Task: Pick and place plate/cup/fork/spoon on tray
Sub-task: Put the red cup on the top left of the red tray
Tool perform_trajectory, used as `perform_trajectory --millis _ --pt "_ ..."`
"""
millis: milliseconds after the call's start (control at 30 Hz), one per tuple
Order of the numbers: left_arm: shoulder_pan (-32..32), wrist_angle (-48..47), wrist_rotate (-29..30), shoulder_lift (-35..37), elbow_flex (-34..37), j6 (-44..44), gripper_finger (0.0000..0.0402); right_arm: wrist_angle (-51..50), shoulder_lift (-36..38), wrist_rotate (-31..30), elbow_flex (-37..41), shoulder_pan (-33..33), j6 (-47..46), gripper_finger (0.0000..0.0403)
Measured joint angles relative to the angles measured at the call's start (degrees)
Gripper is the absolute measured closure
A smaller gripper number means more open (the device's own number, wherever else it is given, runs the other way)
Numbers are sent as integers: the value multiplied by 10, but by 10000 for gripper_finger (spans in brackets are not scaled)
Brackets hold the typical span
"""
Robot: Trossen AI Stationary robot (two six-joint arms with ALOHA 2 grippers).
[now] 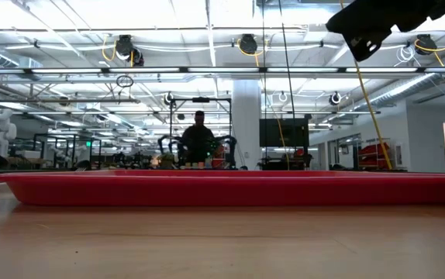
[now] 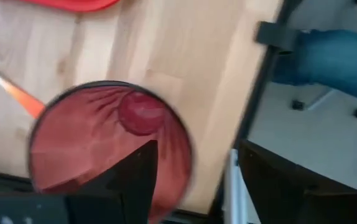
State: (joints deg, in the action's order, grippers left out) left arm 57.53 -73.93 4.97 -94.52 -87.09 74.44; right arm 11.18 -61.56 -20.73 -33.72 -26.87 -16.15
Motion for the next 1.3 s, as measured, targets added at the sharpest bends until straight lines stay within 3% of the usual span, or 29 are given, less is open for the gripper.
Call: perform_trajectory --millis 267,500,667,967,1300 --pt "0 29 0 0 46 18 148 15 0 0 8 0 8 403" --pt "0 44 -3 0 77 20 151 14 0 0 8 0 19 403" --pt "0 37 -5 0 77 0 209 15 0 0 8 0 19 403" --pt "-30 33 -62 0 76 -104 382 14 0 0 8 3 20 403" --pt "-91 -38 -99 0 33 -197 392 14 0 -1 8 6 19 403"
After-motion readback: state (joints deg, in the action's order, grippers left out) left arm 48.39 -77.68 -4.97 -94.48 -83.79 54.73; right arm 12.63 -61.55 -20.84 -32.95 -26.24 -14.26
